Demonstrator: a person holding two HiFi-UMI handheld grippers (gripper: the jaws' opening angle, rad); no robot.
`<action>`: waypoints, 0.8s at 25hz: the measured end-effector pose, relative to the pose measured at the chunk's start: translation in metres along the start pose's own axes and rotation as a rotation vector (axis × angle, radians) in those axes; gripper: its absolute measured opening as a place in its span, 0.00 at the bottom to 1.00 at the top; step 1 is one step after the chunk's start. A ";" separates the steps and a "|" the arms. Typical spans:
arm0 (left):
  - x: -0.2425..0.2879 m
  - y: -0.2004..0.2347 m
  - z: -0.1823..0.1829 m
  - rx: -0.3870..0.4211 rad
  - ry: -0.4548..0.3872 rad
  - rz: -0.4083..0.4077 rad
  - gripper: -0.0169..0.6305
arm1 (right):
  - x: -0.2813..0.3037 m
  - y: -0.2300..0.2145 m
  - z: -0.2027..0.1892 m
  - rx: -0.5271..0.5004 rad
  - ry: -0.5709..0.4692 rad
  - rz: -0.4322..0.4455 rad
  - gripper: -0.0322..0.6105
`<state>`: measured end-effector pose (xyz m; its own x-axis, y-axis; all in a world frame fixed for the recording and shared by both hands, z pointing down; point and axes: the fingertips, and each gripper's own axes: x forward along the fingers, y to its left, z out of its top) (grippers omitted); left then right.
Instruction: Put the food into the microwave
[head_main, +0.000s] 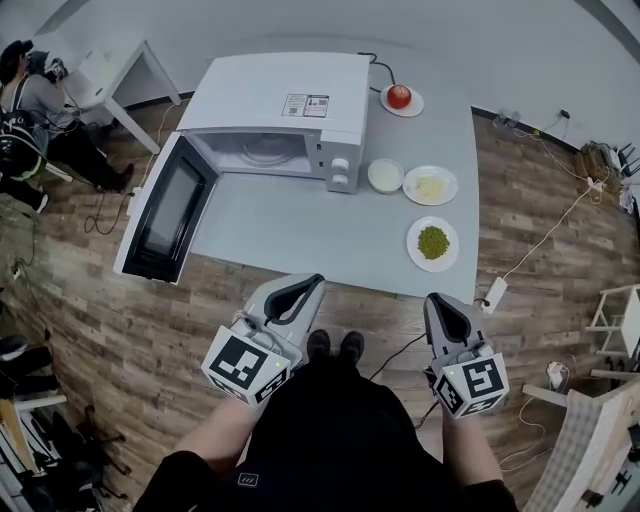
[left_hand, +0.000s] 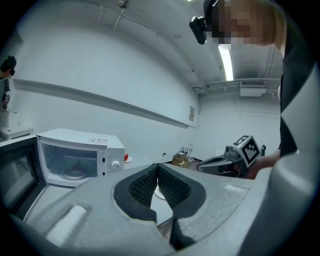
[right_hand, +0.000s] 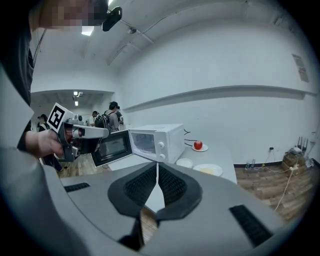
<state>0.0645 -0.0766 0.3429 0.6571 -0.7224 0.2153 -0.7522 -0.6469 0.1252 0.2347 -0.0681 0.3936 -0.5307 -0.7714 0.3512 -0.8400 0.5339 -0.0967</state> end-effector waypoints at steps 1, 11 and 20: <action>0.007 0.000 -0.003 0.005 0.006 -0.013 0.04 | 0.004 -0.003 -0.004 0.001 0.010 -0.006 0.08; 0.068 0.012 -0.050 -0.017 0.061 -0.095 0.04 | 0.054 -0.038 -0.054 -0.006 0.118 -0.021 0.08; 0.111 0.041 -0.099 -0.009 0.125 -0.101 0.04 | 0.094 -0.055 -0.092 -0.020 0.188 -0.006 0.08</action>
<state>0.1017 -0.1594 0.4682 0.7188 -0.6170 0.3203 -0.6832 -0.7123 0.1611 0.2415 -0.1376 0.5178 -0.4935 -0.6975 0.5197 -0.8398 0.5375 -0.0760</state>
